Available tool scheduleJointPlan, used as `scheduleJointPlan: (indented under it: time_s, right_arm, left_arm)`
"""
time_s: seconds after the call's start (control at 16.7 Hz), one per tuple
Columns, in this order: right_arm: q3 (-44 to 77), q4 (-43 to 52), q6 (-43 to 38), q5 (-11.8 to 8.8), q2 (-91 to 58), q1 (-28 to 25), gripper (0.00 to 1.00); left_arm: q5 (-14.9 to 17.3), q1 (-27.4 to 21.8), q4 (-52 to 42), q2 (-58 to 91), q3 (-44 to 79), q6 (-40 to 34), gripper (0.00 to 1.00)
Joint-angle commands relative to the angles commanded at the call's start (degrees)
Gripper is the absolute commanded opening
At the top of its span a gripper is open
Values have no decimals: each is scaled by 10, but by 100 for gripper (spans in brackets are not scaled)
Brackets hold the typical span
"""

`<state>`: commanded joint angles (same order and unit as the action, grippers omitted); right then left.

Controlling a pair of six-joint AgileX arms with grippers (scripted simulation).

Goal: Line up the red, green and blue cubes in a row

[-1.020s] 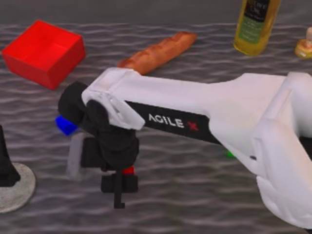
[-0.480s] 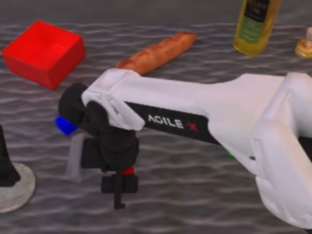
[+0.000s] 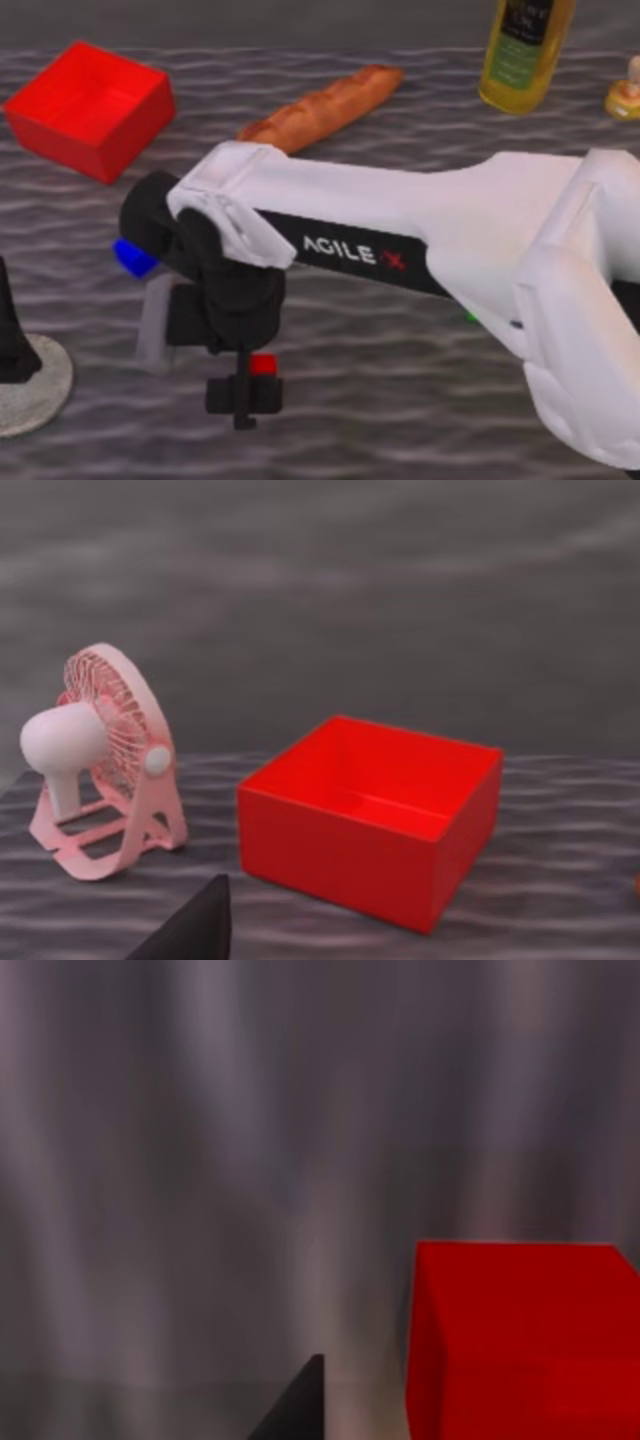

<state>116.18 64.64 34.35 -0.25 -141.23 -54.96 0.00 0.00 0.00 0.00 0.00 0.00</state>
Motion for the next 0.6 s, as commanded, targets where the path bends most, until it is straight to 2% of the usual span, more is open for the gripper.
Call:
scheduleJointPlan:
  time_s: [0.6]
  right_arm:
    - [2,2,1,0,0,0,100]
  left_arm:
    - [0,0,0,0,0,0,100]
